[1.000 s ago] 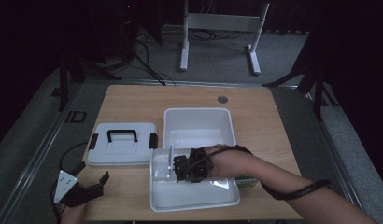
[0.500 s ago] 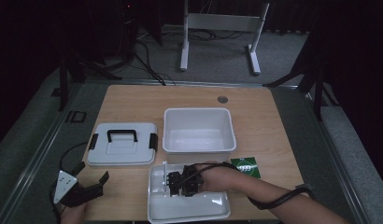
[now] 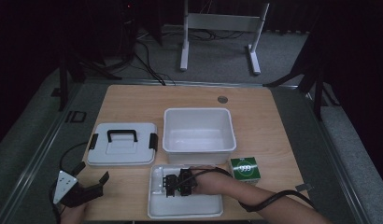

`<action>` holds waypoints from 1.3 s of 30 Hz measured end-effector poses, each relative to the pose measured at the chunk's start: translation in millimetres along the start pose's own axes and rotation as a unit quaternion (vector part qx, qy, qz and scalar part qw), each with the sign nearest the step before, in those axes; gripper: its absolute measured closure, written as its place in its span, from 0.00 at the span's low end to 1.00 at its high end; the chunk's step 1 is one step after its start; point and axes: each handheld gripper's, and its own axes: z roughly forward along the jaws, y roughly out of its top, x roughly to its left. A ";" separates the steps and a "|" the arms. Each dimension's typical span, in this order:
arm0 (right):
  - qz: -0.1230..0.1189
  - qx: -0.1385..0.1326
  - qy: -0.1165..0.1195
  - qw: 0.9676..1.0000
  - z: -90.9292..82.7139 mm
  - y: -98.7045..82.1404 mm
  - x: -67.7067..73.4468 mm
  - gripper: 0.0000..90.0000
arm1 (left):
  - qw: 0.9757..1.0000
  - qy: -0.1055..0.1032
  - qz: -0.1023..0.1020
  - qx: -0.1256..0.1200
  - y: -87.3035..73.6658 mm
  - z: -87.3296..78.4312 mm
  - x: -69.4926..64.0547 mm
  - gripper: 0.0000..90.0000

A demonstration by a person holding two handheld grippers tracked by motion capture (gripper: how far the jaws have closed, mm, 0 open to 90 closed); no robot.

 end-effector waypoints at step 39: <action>0.047 -0.063 0.045 0.996 -57.3 -96.1 -16.7 0.31 | 1.000 0.000 0.000 0.003 0.2 0.4 0.2 0.02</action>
